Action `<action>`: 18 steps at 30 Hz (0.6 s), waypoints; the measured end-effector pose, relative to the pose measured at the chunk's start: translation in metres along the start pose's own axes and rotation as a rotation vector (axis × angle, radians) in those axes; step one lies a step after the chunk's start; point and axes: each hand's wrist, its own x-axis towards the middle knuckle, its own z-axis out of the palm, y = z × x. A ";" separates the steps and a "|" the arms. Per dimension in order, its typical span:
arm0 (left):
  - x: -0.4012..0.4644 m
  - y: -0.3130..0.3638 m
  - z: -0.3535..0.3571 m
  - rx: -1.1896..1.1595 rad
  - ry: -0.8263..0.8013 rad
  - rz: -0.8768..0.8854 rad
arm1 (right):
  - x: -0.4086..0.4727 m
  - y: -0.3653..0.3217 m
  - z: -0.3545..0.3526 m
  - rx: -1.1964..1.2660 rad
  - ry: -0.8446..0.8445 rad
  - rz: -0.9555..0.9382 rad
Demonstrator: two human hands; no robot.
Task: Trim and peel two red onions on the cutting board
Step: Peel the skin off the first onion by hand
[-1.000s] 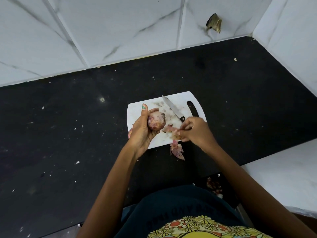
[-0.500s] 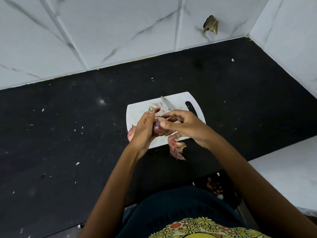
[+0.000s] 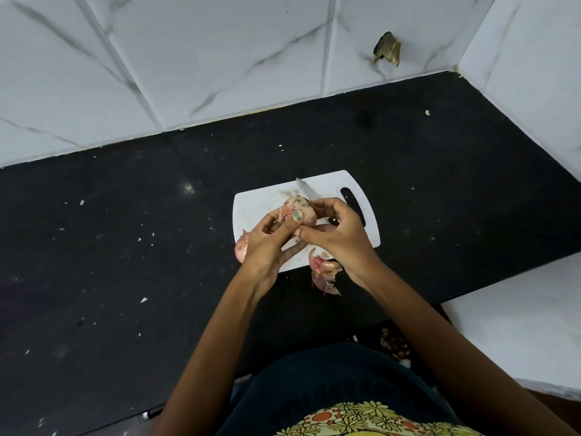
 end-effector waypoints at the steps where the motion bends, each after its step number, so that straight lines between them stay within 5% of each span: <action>1: -0.001 0.000 -0.001 0.012 0.001 0.006 | 0.001 0.000 -0.003 -0.036 -0.026 0.021; 9: -0.002 0.005 -0.005 0.043 -0.085 0.021 | 0.014 -0.015 -0.030 -0.118 -0.167 0.005; 18: 0.002 0.009 -0.009 0.008 -0.101 -0.001 | 0.020 -0.006 -0.025 0.304 -0.121 0.148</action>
